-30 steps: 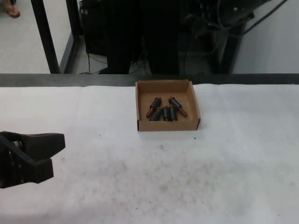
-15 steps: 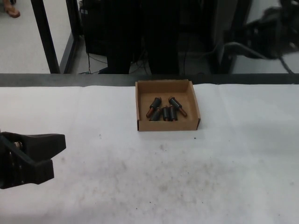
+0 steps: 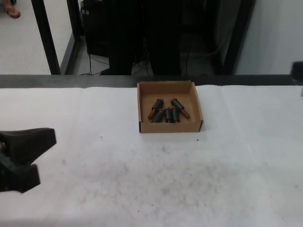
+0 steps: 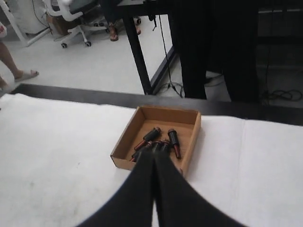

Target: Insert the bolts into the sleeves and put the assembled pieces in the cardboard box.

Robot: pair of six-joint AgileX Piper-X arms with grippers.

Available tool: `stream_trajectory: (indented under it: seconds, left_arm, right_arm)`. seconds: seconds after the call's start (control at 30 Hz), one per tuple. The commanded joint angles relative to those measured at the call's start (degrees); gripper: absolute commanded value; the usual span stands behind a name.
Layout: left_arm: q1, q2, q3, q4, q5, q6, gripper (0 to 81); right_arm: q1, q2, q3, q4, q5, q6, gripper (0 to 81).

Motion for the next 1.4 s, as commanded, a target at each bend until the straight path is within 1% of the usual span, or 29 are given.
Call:
stream_trajectory:
  seconds: [0.0,0.1,0.17,0.23,0.33,0.37,0.5,0.77,0.87,1.1,1.37]
  left_arm:
    - [0.0,-3.1,-0.1,3.6,-2.0,1.2,0.8]
    - [0.0,-5.3,-0.1,4.5,-2.1,2.5,0.8]
    - [0.0,-5.9,-0.1,4.5,-3.6,2.5,0.8]
    - [0.0,-6.1,-0.1,4.7,-4.9,2.5,0.8]
    - [0.0,-6.1,-0.1,5.2,-5.0,2.7,0.8]
    - [0.0,-6.1,-0.1,5.3,-5.5,2.7,0.8]
    - [0.0,-6.1,-0.1,5.6,-7.0,3.6,0.8]
    - [0.0,-6.1,1.6,5.6,-6.8,4.4,0.8]
    - [0.0,-6.1,2.5,5.6,-6.4,4.4,0.8]
    - [0.0,-7.6,2.5,5.6,-6.4,4.4,0.8]
    - [0.0,-9.5,3.7,5.0,-6.4,4.9,0.8]
  right_arm:
    - [0.0,-9.2,6.5,-3.6,1.7,2.2,0.2]
    - [0.0,-15.4,11.6,-3.9,2.8,4.0,0.2]
    - [0.0,-19.3,14.4,-3.9,2.8,5.0,0.2]
    - [0.0,-22.8,17.1,-2.7,2.8,6.4,0.2]
    - [0.0,-26.8,19.8,-0.7,2.8,7.1,0.2]
    - [0.0,-28.0,20.2,0.2,2.8,6.9,0.2]
    - [0.0,-30.9,20.6,6.8,6.6,5.5,0.2]
    - [0.0,-32.0,20.9,17.3,8.1,0.5,0.2]
    - [0.0,-32.0,22.3,17.4,8.1,0.7,0.2]
    - [0.0,-32.0,25.8,13.2,8.1,4.5,0.2]
    - [0.0,-32.0,30.1,6.3,9.2,4.6,0.2]
